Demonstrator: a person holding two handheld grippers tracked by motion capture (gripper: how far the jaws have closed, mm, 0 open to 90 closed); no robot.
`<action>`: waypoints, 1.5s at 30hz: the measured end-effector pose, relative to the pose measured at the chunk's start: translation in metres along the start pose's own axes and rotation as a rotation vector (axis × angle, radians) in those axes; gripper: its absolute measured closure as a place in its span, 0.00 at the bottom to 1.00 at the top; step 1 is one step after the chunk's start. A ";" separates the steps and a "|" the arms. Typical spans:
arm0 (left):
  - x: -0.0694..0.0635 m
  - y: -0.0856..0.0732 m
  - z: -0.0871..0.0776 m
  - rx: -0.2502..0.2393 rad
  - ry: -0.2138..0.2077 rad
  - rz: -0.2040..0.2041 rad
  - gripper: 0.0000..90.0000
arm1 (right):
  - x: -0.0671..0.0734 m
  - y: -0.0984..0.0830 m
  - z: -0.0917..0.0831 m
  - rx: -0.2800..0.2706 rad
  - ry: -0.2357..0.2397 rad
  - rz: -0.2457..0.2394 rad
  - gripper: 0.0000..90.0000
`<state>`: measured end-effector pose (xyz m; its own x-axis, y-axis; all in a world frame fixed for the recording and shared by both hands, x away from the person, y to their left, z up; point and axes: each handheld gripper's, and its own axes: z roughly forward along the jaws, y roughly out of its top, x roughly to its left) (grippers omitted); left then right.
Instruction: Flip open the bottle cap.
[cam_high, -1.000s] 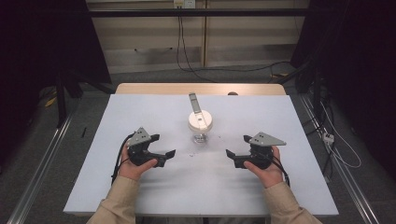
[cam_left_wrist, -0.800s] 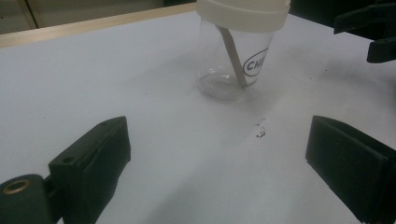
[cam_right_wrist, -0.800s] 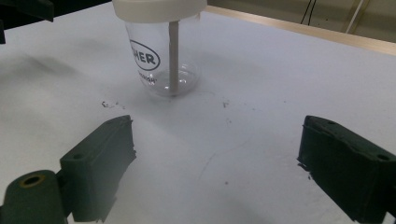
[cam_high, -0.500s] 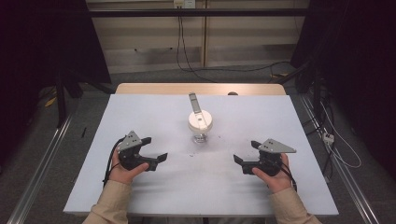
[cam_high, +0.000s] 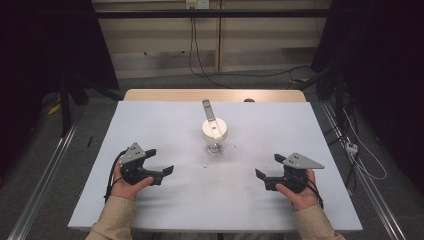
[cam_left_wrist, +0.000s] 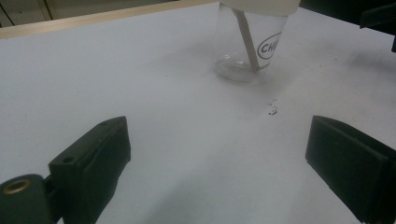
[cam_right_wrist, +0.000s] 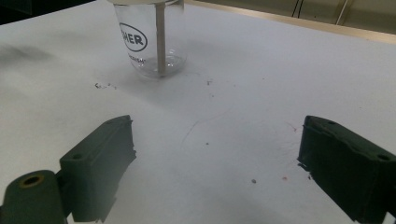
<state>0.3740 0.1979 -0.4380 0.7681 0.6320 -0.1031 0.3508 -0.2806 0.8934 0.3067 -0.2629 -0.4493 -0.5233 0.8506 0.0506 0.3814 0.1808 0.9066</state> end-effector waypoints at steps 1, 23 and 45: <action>0.001 0.000 -0.001 0.000 0.002 0.003 0.07 | 0.000 -0.001 -0.001 0.002 -0.002 0.003 0.11; 0.012 -0.013 -0.021 0.012 0.029 -0.016 0.07 | -0.007 -0.009 -0.011 0.007 -0.020 0.010 0.11; 0.017 -0.024 -0.034 0.021 0.043 -0.033 0.07 | -0.012 -0.017 -0.020 0.021 -0.033 0.010 0.11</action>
<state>0.3601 0.2400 -0.4463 0.7319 0.6719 -0.1133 0.3877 -0.2739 0.8802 0.2911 -0.2860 -0.4571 -0.4940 0.8682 0.0458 0.4031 0.1821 0.8968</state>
